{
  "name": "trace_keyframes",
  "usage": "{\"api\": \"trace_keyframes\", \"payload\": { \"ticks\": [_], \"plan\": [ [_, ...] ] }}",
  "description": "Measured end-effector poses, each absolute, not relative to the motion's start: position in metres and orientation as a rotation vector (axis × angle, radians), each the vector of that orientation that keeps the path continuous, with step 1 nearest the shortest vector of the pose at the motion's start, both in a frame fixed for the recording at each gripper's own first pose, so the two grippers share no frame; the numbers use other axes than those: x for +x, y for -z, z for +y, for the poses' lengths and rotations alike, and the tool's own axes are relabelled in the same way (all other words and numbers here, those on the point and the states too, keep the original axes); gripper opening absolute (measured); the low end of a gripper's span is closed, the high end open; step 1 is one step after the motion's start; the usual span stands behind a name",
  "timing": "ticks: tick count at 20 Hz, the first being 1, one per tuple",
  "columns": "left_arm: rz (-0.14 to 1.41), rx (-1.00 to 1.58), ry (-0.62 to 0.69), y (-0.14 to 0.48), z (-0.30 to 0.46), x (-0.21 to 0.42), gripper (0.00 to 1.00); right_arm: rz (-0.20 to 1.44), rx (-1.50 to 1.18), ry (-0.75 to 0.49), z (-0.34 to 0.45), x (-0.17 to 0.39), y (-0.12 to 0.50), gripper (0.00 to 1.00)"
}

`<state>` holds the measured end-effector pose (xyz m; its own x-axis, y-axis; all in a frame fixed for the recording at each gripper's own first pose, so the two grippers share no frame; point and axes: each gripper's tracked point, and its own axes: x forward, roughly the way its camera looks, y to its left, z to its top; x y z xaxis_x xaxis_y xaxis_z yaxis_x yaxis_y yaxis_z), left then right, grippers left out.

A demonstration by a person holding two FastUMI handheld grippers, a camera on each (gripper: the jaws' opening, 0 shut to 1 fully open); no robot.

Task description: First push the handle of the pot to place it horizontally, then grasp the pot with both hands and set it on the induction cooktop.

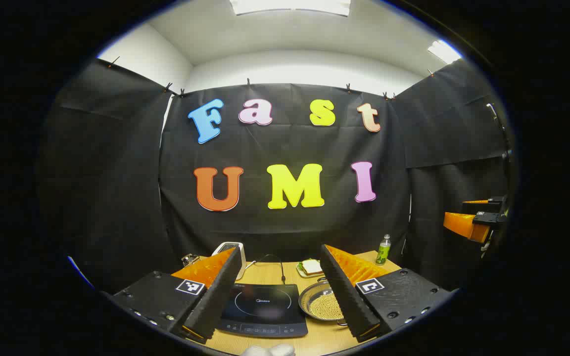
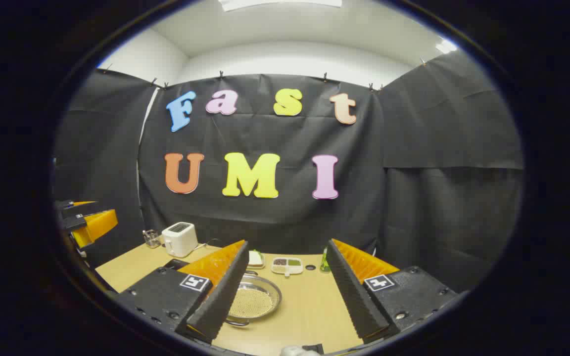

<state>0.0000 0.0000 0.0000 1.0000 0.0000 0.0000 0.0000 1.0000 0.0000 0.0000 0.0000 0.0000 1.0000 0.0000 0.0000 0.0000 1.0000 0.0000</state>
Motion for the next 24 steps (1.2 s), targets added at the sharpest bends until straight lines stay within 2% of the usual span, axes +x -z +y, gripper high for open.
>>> {"api": "trace_keyframes", "payload": {
  "ticks": [13, 20, 22, 24],
  "plan": [
    [0.004, 0.0, -0.007, 0.004, 0.011, 0.006, 0.95, 0.005, -0.006, -0.002, 0.012, 0.011, 0.0, 0.98],
    [-0.011, 0.01, -0.019, 0.007, 0.017, 0.007, 0.95, 0.064, 0.016, -0.076, 0.038, 0.025, 0.01, 0.96],
    [-0.014, 0.011, -0.024, 0.009, 0.019, 0.007, 0.95, 0.111, 0.042, -0.142, 0.056, 0.03, 0.019, 0.84],
    [-0.009, 0.011, -0.03, 0.012, 0.021, 0.007, 0.95, 0.17, 0.064, -0.176, 0.065, 0.037, 0.034, 0.6]
  ]
}}
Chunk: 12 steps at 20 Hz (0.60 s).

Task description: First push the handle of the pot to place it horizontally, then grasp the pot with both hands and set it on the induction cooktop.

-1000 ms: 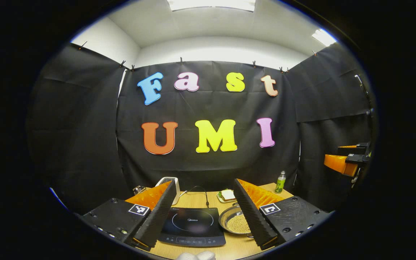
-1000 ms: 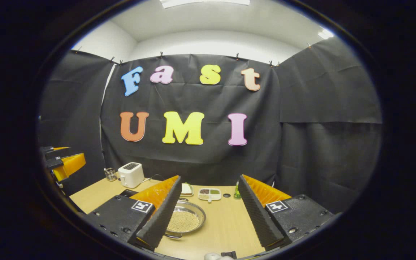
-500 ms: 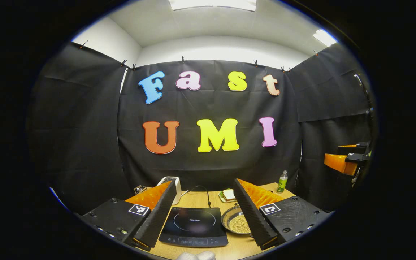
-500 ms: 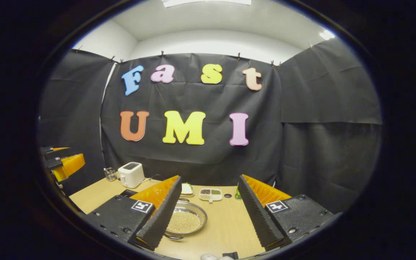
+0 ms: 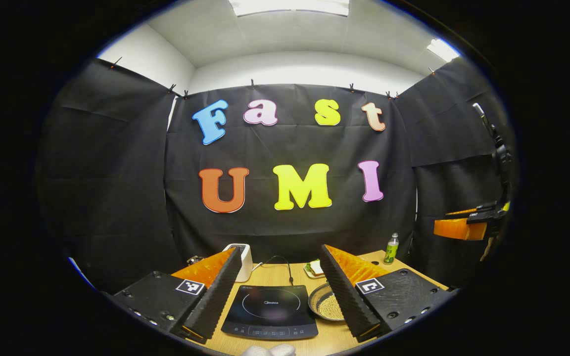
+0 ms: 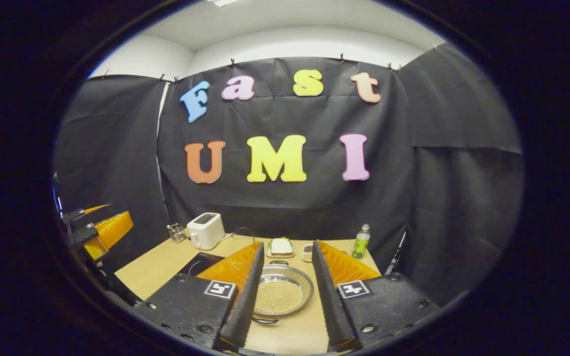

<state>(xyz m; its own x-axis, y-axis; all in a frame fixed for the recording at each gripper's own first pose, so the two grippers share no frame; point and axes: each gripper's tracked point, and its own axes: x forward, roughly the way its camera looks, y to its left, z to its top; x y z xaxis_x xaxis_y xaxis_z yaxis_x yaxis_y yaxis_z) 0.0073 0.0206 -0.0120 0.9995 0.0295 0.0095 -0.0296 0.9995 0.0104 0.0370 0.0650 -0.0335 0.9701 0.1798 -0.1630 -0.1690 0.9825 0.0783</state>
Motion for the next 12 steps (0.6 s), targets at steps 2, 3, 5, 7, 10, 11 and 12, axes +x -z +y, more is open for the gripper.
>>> {"api": "trace_keyframes", "payload": {
  "ticks": [2, 3, 5, 7, 10, 11, 12],
  "plan": [
    [-0.003, 0.004, -0.036, 0.017, 0.022, 0.006, 0.95, 0.243, 0.081, -0.226, 0.081, 0.044, 0.054, 0.31],
    [-0.002, 0.002, -0.04, 0.019, 0.023, 0.005, 0.95, 0.281, 0.085, -0.251, 0.089, 0.047, 0.063, 0.08],
    [0.003, 0.001, -0.051, 0.021, 0.027, 0.005, 0.95, 0.358, 0.105, -0.309, 0.104, 0.053, 0.089, 0.05],
    [0.008, 0.002, -0.062, 0.026, 0.03, 0.004, 0.95, 0.432, 0.112, -0.348, 0.118, 0.058, 0.113, 0.01],
    [0.01, -0.001, -0.078, 0.031, 0.035, 0.004, 0.95, 0.508, 0.055, -0.374, 0.134, 0.064, 0.147, 0.03],
    [0.013, -0.001, -0.086, 0.033, 0.036, 0.003, 0.95, 0.533, 0.043, -0.385, 0.142, 0.066, 0.158, 0.04],
    [0.017, 0.0, -0.091, 0.035, 0.039, 0.003, 0.95, 0.562, 0.033, -0.395, 0.148, 0.067, 0.169, 0.04]
  ]
}}
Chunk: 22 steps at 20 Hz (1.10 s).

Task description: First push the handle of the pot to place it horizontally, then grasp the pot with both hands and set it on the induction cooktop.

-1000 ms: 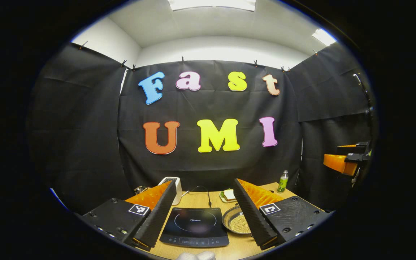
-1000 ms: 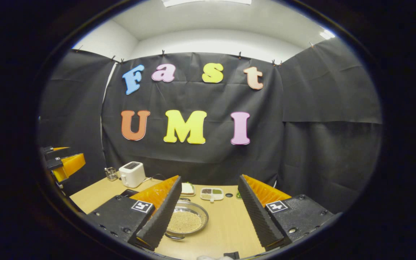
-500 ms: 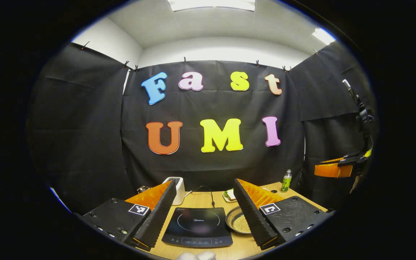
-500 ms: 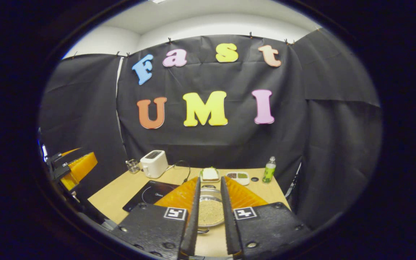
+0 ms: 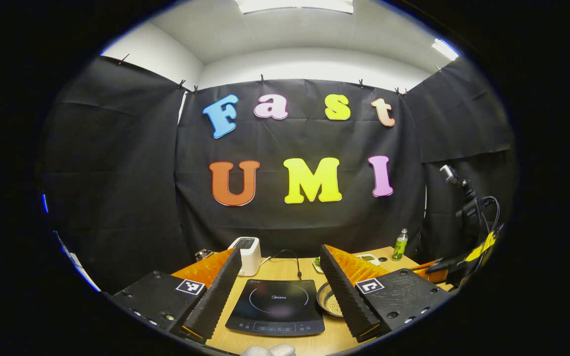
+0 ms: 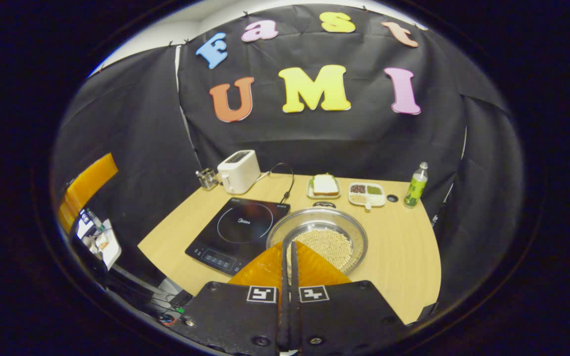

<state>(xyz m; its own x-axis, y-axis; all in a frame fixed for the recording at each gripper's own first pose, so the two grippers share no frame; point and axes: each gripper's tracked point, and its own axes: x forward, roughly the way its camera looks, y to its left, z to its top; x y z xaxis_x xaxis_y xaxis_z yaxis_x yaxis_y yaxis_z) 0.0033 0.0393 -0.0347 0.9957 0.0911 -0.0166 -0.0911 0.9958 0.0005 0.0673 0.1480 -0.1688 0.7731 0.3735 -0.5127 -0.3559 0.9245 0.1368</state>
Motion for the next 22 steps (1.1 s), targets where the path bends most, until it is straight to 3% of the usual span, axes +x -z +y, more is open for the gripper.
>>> {"api": "trace_keyframes", "payload": {
  "ticks": [2, 15, 22],
  "plan": [
    [0.02, -0.008, -0.101, 0.038, 0.042, 0.003, 0.95, 0.603, 0.015, -0.414, 0.161, 0.071, 0.19, 0.0],
    [0.033, -0.013, -0.115, 0.047, 0.049, 0.011, 0.95, 0.902, -0.045, -0.425, 0.193, 0.076, 0.338, 0.04],
    [0.058, -0.012, -0.109, 0.057, 0.051, 0.02, 0.95, 0.965, -0.036, -0.398, 0.197, 0.09, 0.371, 0.0]
  ]
}}
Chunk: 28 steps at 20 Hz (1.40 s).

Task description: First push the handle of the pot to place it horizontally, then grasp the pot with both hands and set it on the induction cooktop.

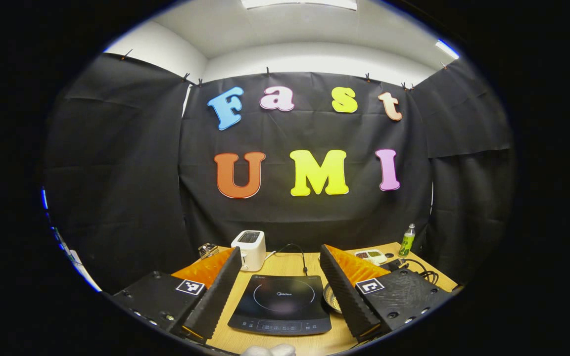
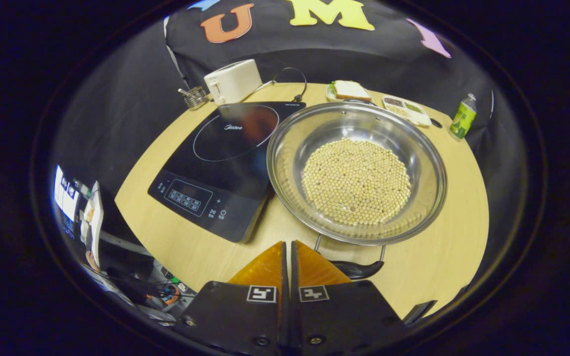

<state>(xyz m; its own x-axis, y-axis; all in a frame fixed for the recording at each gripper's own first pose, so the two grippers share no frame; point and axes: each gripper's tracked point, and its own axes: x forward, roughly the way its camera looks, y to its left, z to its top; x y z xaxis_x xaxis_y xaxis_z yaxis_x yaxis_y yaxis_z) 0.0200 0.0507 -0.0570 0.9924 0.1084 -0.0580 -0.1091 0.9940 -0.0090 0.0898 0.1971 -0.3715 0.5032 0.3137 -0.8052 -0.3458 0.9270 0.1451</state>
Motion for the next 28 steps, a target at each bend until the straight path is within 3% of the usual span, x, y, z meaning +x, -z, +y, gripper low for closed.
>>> {"api": "trace_keyframes", "payload": {
  "ticks": [1, 11, 13, 28],
  "plan": [
    [0.06, -0.013, -0.11, 0.058, 0.052, 0.021, 0.95, 0.97, -0.038, -0.393, 0.196, 0.091, 0.374, 0.04],
    [0.081, -0.022, -0.113, 0.068, 0.055, 0.028, 0.95, 0.995, -0.005, -0.369, 0.184, 0.094, 0.384, 0.04],
    [0.083, -0.023, -0.106, 0.069, 0.052, 0.028, 0.95, 0.997, -0.007, -0.354, 0.176, 0.095, 0.386, 0.0],
    [0.076, -0.033, -0.075, 0.066, 0.036, 0.037, 0.95, 0.996, -0.011, -0.243, 0.106, 0.103, 0.39, 0.04]
  ]
}}
